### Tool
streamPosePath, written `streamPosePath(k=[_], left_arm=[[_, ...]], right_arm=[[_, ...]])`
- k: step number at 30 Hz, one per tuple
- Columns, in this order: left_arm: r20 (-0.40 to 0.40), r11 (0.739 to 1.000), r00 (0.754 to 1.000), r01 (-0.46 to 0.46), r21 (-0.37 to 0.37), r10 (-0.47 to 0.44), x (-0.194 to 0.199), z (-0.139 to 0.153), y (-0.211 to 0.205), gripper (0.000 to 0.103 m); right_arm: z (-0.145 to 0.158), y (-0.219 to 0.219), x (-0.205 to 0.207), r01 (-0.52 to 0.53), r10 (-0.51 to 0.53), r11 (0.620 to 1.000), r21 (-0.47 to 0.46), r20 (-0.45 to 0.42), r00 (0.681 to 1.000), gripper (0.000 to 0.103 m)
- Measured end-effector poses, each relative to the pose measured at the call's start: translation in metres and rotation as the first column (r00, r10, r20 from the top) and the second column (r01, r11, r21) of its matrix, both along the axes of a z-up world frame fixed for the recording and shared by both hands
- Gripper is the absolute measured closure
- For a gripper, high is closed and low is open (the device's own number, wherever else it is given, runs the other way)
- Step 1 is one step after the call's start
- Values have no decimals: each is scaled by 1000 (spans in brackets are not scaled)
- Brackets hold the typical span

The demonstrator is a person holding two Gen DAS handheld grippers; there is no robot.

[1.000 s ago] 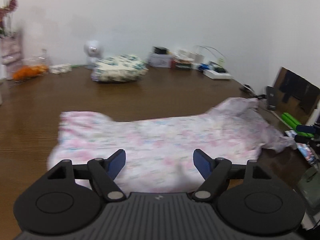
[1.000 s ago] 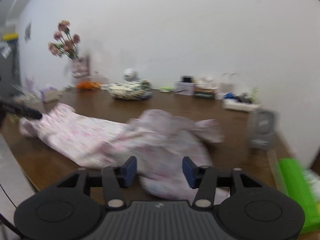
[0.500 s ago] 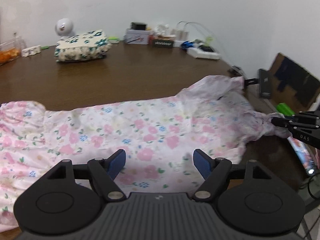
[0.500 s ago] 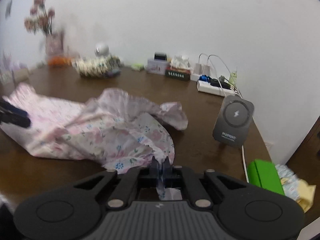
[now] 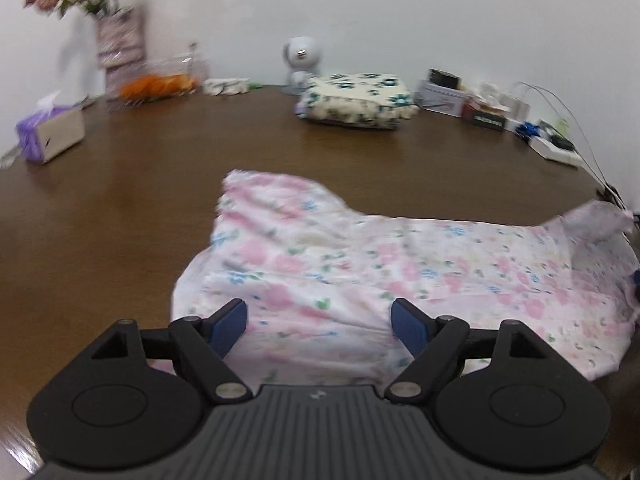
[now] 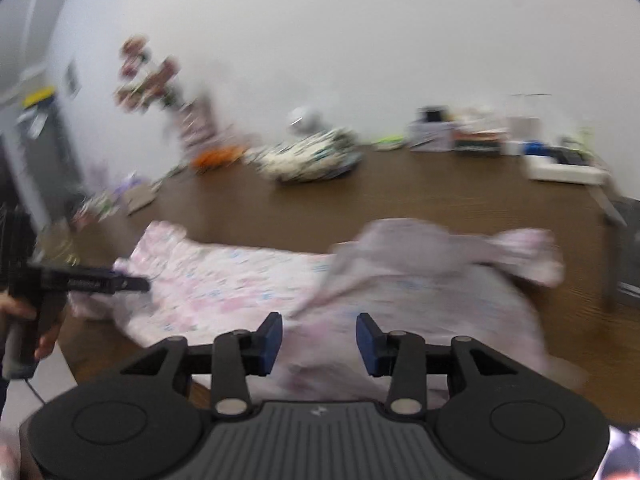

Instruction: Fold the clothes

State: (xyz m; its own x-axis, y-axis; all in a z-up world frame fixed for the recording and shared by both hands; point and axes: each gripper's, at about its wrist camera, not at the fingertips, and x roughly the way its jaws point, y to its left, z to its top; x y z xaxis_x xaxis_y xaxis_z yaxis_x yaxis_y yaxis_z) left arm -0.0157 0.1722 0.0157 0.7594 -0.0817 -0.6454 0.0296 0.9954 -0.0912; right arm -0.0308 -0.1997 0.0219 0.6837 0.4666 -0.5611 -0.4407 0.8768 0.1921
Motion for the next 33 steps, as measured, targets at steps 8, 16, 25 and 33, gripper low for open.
streamPosePath(k=[8, 16, 25, 33], left_arm=[[57, 996, 998, 24, -82, -19, -24, 3, 13, 102], [71, 989, 997, -16, -148, 26, -81, 13, 38, 80], [219, 953, 931, 302, -16, -292, -26, 45, -27, 20], [-46, 750, 753, 658, 71, -657, 10, 10, -78, 97]], right_arm=[[-13, 45, 24, -79, 79, 997, 11, -64, 995, 102], [6, 30, -50, -395, 400, 913, -101, 37, 916, 97], [26, 34, -33, -514, 519, 855, -73, 103, 849, 66], [32, 60, 54, -510, 537, 821, -256, 42, 843, 73]])
